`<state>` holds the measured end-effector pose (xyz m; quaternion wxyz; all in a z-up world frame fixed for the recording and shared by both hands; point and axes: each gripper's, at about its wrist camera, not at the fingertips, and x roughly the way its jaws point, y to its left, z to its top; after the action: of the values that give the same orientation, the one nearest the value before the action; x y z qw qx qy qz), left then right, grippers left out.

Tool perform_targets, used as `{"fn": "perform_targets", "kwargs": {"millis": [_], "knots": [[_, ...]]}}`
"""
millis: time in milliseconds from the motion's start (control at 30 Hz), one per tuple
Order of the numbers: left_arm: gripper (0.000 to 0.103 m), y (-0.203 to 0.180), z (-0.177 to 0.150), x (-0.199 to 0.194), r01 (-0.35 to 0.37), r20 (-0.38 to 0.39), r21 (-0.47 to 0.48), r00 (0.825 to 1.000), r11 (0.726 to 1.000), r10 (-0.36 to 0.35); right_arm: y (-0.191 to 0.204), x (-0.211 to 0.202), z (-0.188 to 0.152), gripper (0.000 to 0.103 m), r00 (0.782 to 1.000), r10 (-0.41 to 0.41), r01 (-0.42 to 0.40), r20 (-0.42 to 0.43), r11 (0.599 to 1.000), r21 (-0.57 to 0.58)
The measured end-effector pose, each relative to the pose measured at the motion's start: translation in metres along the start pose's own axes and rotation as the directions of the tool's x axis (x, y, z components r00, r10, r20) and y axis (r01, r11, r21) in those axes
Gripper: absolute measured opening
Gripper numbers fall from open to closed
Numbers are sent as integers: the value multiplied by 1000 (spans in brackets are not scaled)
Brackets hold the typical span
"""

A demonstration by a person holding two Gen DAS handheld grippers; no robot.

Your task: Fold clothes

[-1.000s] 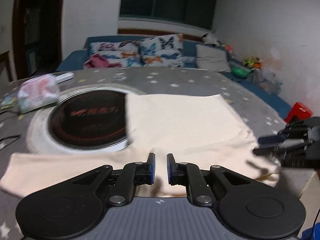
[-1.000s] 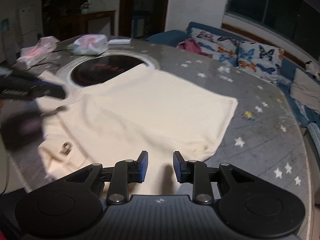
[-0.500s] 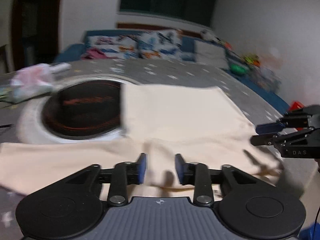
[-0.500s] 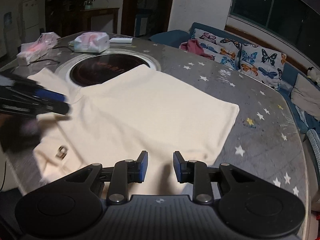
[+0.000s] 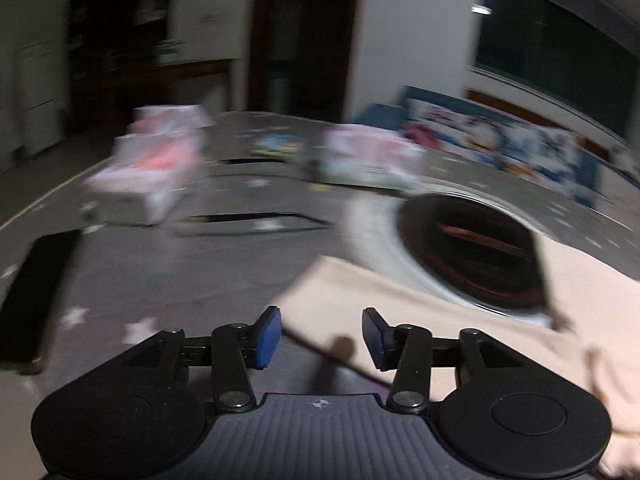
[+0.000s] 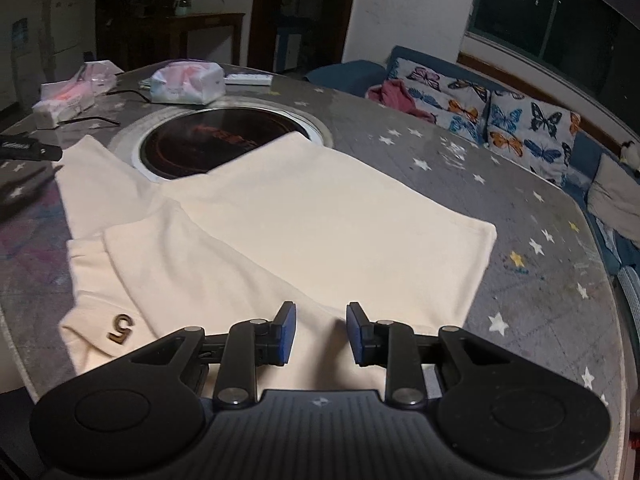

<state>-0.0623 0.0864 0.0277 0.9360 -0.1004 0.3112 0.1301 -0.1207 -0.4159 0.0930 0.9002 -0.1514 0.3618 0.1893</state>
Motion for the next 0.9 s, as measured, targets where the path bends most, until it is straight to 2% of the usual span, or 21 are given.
{"fn": "perform_targets", "kwargs": {"millis": [100,200,267,333,400,567,633,733,800,900], "knots": [[47,13,2,14,-4,-33,-49,999,999,2,7,-4,3,27,1000,4,-4,11,1000,-21],[44,14,3,18,7,-23,-50,1000,999,-8,13,-8,6,27,1000,7,-6,23,999,-31],[32,13,3,21,20,-20,-41,1000,999,-21,15,-10,7,27,1000,10,-9,29,999,-32],[13,12,2,21,24,-18,-38,1000,999,-25,17,-12,8,27,999,9,-8,36,999,-32],[7,11,2,20,54,-19,-56,998,997,-55,17,-15,8,27,999,9,-8,42,1000,-29],[6,-12,16,-9,165,40,-40,986,985,-164,15,-22,6,27,998,2,-1,60,1000,-10],[6,-29,23,-26,235,67,-14,970,972,-234,12,-26,4,27,998,-2,1,70,1000,12],[6,-62,32,-52,340,99,42,934,940,-342,6,-30,0,27,997,-12,9,79,999,35],[6,-85,36,-68,409,107,75,903,909,-415,2,-33,-3,27,996,-18,13,85,999,53],[6,-120,36,-91,507,107,127,847,852,-520,-4,-40,-8,27,995,-26,18,100,997,72]]}}
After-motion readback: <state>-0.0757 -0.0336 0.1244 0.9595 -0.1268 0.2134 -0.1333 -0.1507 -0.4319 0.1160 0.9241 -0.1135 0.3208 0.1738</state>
